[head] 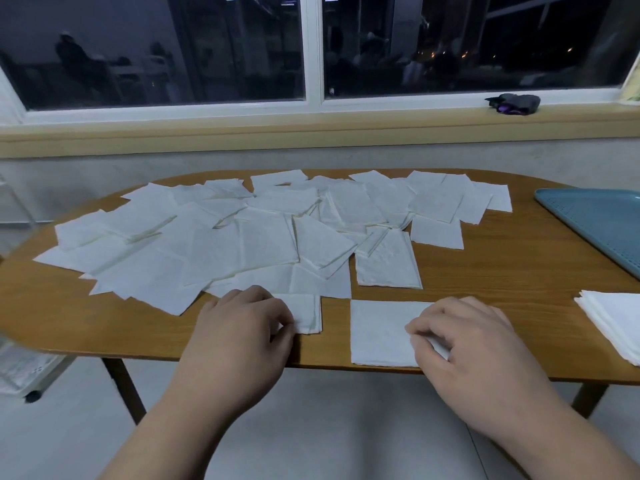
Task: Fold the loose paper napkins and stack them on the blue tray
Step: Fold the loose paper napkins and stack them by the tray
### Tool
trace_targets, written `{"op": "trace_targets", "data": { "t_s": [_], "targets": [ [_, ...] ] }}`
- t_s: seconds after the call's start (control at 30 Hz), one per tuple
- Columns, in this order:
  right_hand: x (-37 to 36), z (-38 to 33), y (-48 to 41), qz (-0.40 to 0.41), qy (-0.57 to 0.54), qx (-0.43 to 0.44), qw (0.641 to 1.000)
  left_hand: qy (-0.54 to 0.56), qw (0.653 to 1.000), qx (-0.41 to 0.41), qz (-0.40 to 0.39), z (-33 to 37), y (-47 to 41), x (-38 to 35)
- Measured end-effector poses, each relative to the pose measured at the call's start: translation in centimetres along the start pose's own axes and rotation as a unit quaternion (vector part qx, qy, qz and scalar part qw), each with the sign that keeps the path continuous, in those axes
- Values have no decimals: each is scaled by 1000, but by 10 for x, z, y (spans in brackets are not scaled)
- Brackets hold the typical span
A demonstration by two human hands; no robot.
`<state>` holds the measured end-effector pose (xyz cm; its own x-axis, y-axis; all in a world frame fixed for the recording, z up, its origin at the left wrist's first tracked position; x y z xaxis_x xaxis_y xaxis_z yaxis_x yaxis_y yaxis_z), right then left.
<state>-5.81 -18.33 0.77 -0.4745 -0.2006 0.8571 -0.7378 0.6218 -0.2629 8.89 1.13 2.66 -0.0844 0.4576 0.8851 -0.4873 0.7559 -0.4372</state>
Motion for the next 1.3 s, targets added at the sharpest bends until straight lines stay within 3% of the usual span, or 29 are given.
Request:
{"op": "trace_targets", "data": {
  "t_s": [0.23, 0.47, 0.63, 0.77, 1.3],
  "targets": [
    [-3, -7, 2, -7, -13, 5, 1000, 19, 1000, -5, 14, 13, -2, 0],
    [-5, -11, 1, -8, -8, 7, 1000, 81, 985, -153, -22, 71, -2, -18],
    [5, -13, -3, -20, -33, -13, 999, 99, 979, -175, -30, 78, -4, -22],
    [8, -39, -20, -50, -67, -11, 996, 108, 986, -130, 1, 53, -7, -4],
    [-84, -202, -103, -152, 52, 75, 984, 92, 982, 147, 76, -93, 19, 40]
  ]
}}
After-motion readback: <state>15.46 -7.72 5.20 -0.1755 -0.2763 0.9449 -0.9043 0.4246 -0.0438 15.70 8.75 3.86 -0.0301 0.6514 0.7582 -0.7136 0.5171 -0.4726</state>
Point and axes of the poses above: each hand's wrist, its own y-axis away from the middle knuckle, its own x-axis out of the back of the hand, z = x × y, the point moved 10 cm from there along -y, towards the middle knuckle, and after that the axes turned 15 degrees about -x, right-handed, at the moved point
